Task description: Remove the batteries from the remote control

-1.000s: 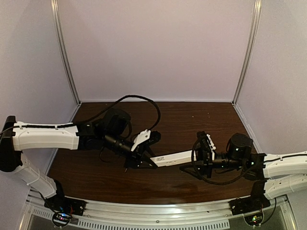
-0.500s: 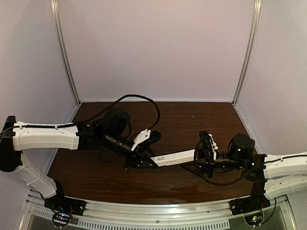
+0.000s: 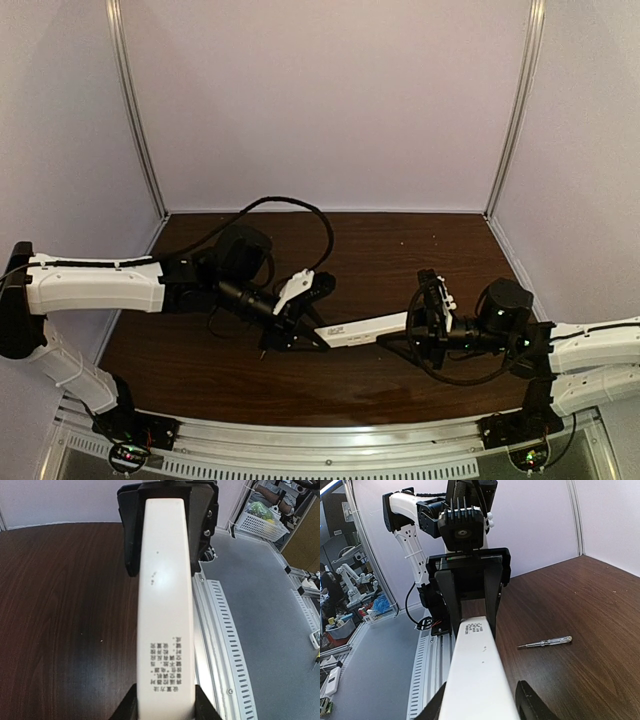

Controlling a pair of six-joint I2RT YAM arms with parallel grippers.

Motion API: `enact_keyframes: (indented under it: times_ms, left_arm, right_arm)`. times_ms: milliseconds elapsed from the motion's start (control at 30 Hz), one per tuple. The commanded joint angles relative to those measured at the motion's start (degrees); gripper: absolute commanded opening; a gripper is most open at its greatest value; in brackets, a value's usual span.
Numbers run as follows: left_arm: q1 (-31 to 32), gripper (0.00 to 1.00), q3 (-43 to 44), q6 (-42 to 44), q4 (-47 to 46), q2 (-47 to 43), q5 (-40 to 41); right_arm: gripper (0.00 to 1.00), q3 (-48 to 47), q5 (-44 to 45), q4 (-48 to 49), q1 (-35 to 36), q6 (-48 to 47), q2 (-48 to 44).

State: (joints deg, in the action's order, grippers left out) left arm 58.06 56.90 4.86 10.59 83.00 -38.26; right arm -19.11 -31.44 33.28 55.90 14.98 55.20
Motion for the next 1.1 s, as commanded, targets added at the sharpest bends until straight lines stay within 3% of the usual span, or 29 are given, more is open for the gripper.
enact_keyframes:
  times_ms: [0,267,400,467,700,733,833,1067]
  left_arm:
    - [-0.3,0.0,0.4,0.9,-3.1,0.0,-1.6]
    - [-0.3,0.0,0.3,1.2,-3.0,0.7,-2.0]
    - [-0.3,0.0,0.2,1.3,-2.9,0.8,-1.9]
    - [-0.3,0.03,0.1,1.3,-2.9,0.7,-1.7]
    - [-0.4,0.77,-4.9,-1.7,-9.9,-4.1,1.6]
    - [-0.3,0.85,-6.1,-2.2,-12.4,-5.1,2.0]
    - [-0.3,0.93,-10.1,-3.7,-18.1,-8.7,1.9]
    - [-0.3,0.97,-20.3,-9.3,-33.7,-15.1,2.6]
  right_arm:
    - [0.43,0.9,1.5,1.9,-0.1,0.4,1.0]
    - [0.21,1.3,1.7,4.0,-0.2,0.8,3.2]
    - [0.03,1.6,1.9,4.5,-0.2,1.2,3.9]
    - [0.0,2.0,2.1,4.9,-0.2,1.9,3.9]
    - [0.0,6.0,3.5,11.6,-0.2,5.2,1.6]
    - [0.0,6.3,3.8,12.6,-0.2,5.7,1.4]
    - [0.0,7.5,4.0,16.2,-0.2,7.1,1.0]
    - [0.0,10.1,2.4,27.8,-0.2,10.8,1.4]
